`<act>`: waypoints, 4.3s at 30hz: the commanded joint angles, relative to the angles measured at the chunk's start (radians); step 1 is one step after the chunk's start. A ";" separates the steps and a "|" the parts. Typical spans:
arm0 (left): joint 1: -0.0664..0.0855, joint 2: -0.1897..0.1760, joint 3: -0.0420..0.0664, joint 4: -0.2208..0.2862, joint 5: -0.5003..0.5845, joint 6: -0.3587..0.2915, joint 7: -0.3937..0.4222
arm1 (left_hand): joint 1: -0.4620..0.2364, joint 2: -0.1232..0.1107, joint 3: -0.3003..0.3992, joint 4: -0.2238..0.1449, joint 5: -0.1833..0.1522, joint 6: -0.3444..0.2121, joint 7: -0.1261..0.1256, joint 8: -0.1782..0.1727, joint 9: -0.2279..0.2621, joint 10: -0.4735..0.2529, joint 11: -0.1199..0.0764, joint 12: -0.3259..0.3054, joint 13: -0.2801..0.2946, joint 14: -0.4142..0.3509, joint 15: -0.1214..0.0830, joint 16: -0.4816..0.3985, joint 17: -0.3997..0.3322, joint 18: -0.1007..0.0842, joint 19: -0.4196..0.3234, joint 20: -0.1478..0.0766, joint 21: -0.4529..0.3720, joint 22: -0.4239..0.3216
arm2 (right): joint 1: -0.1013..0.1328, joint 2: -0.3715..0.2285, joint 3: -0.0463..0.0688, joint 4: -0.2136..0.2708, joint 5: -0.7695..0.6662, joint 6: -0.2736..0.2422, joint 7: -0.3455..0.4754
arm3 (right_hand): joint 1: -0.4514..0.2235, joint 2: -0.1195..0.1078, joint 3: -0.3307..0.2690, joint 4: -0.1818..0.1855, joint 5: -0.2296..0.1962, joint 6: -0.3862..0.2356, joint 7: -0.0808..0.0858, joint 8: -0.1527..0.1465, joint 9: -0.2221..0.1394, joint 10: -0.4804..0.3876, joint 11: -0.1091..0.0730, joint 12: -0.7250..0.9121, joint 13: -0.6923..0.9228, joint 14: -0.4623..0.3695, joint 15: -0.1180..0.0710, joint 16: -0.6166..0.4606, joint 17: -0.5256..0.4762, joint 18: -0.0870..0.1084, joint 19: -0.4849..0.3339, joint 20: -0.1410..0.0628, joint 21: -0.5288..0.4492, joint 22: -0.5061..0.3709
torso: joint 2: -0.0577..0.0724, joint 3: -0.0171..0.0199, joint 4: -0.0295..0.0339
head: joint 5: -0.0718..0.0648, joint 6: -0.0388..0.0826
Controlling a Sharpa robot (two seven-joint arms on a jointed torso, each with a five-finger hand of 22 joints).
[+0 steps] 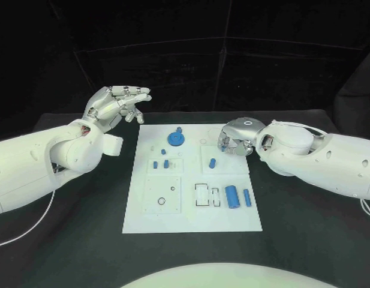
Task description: Assemble the parts on the task board
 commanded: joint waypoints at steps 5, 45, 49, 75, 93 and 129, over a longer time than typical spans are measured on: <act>0.001 0.000 0.001 -0.006 0.005 0.006 0.000 | 0.010 0.003 -0.001 -0.005 0.002 -0.007 0.000 0.003 -0.001 -0.007 -0.003 0.005 -0.001 -0.007 0.002 -0.003 -0.001 0.013 -0.005 0.001 -0.006 -0.001 | 0.002 -0.018 0.001 0.026 0.022 -0.098 -0.013 | -0.015 -0.004 0.012 -0.003 -0.010 0.005 0.001 -0.006 0.000 0.001 0.003 -0.008 -0.001 0.035 -0.002 0.007 0.001 -0.017 0.011 0.001 0.006 0.005 | 0.001 -0.0003 0.0014 | -0.003 0.002; 0.002 0.019 0.001 -0.009 0.005 0.014 -0.004 | 0.012 0.005 -0.001 -0.007 0.001 -0.008 0.001 0.004 -0.001 -0.009 -0.002 0.007 -0.001 -0.008 0.002 -0.004 -0.003 0.013 -0.005 0.001 -0.008 -0.002 | -0.086 0.124 0.009 0.201 0.060 -0.036 -0.008 | -0.044 -0.009 0.035 -0.015 -0.009 0.003 0.004 -0.007 0.000 -0.002 0.005 -0.013 -0.001 0.034 0.000 0.017 0.000 -0.020 0.017 0.003 0.015 0.019 | 0.002 -0.0013 0.0006 | 0.076 -0.019; 0.002 0.020 0.001 -0.008 0.005 0.014 -0.005 | 0.012 0.005 -0.001 -0.007 0.001 -0.008 0.001 0.004 -0.001 -0.009 -0.002 0.007 -0.001 -0.008 0.002 -0.004 -0.003 0.013 -0.005 0.001 -0.008 -0.002 | -0.098 0.141 0.009 0.183 0.049 -0.029 -0.010 | -0.046 -0.009 0.036 -0.015 -0.009 0.003 0.004 -0.007 0.000 -0.002 0.005 -0.013 -0.001 0.034 0.000 0.018 0.001 -0.020 0.017 0.004 0.015 0.018 | 0.002 -0.0011 0.0017 | 0.086 -0.022; 0.002 0.026 0.001 -0.010 0.005 0.020 -0.009 | 0.013 0.005 -0.001 -0.007 0.001 -0.009 0.001 0.004 -0.001 -0.010 -0.001 0.008 0.000 -0.009 0.002 -0.005 -0.006 0.013 -0.005 0.001 -0.009 -0.003 | -0.125 0.186 0.009 0.142 0.024 -0.015 -0.004 | -0.049 -0.008 0.038 -0.016 -0.008 0.002 0.003 -0.007 -0.001 -0.003 0.005 -0.014 -0.001 0.034 0.000 0.019 0.001 -0.020 0.017 0.004 0.016 0.019 | 0.002 -0.0012 0.0010 | 0.108 -0.040; 0.002 0.027 0.001 -0.017 0.005 0.025 -0.013 | 0.013 0.006 -0.001 -0.008 0.001 -0.010 0.001 0.005 -0.001 -0.011 -0.001 0.009 0.000 -0.009 0.003 -0.005 -0.007 0.013 -0.005 0.001 -0.010 -0.003 | -0.127 0.187 0.009 0.154 0.023 -0.005 0.001 | -0.051 -0.007 0.039 -0.017 -0.006 0.002 0.004 -0.007 -0.001 -0.004 0.005 -0.014 -0.001 0.034 0.001 0.020 0.001 -0.020 0.017 0.004 0.016 0.019 | 0.001 -0.0009 0.0007 | 0.112 -0.047; 0.002 0.028 0.001 -0.020 0.005 0.036 -0.024 | 0.014 0.007 -0.002 -0.009 0.001 -0.011 0.002 0.006 -0.001 -0.012 -0.001 0.010 0.000 -0.010 0.003 -0.006 -0.009 0.013 -0.005 0.002 -0.011 -0.005 | -0.129 0.206 0.008 0.137 -0.021 0.046 -0.029 | -0.111 -0.031 0.036 -0.015 -0.001 -0.043 0.016 -0.014 -0.007 -0.067 0.021 -0.027 -0.009 0.023 0.014 0.000 -0.035 -0.011 -0.014 0.013 -0.009 -0.018 | 0.001 -0.0018 0.0002 | 0.114 -0.058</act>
